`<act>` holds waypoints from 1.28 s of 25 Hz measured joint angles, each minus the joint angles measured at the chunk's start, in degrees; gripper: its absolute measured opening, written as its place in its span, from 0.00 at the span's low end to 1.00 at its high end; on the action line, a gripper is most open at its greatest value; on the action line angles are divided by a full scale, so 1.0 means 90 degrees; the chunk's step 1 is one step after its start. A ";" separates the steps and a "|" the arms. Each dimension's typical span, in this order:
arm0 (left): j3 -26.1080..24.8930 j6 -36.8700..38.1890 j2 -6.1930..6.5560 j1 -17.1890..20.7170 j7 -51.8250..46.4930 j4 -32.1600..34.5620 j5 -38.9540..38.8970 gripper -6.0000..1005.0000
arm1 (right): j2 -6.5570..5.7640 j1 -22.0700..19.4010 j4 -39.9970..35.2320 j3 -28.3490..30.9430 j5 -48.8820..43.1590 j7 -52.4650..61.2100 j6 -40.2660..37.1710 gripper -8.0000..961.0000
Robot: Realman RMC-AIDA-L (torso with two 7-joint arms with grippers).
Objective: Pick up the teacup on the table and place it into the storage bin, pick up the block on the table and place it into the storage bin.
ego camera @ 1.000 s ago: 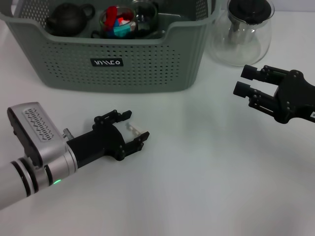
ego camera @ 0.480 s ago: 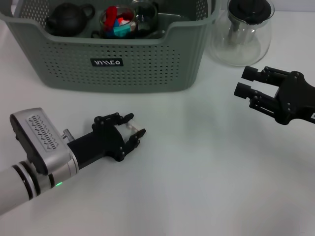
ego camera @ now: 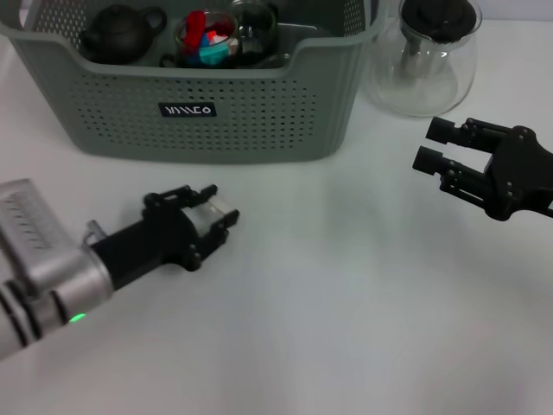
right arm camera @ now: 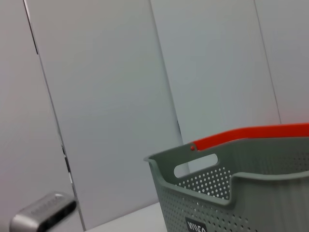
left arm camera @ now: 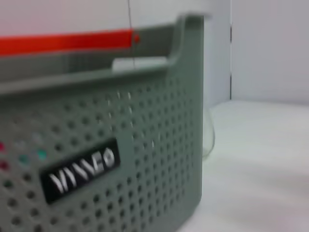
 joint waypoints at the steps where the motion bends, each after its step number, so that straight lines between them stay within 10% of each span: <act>1: 0.0020 0.0344 0.0001 0.0132 -0.0263 0.0259 0.0015 0.42 | -0.0002 0.0000 0.0000 0.0000 0.0000 0.0000 -0.0008 0.53; 8: -0.0114 0.2735 0.0248 0.0738 -0.3035 0.1964 0.0051 0.42 | -0.0001 0.0012 0.0000 0.0000 0.0000 0.0000 0.0011 0.53; 15: -0.1159 0.4616 0.0604 0.0058 -0.4843 0.2223 -0.0151 0.42 | 0.0020 0.0050 -0.0001 0.0001 0.0000 0.0000 0.0026 0.53; 23: -0.1120 0.3173 0.1012 -0.1467 -0.6080 0.2233 -0.0277 0.42 | 0.0038 0.0067 0.0035 -0.0010 -0.0029 0.0000 0.0026 0.53; 32: 0.1419 -0.0025 0.0981 -0.2211 -0.6974 0.2429 -0.0228 0.42 | 0.0037 0.0059 0.0061 0.0000 -0.0033 0.0000 0.0030 0.53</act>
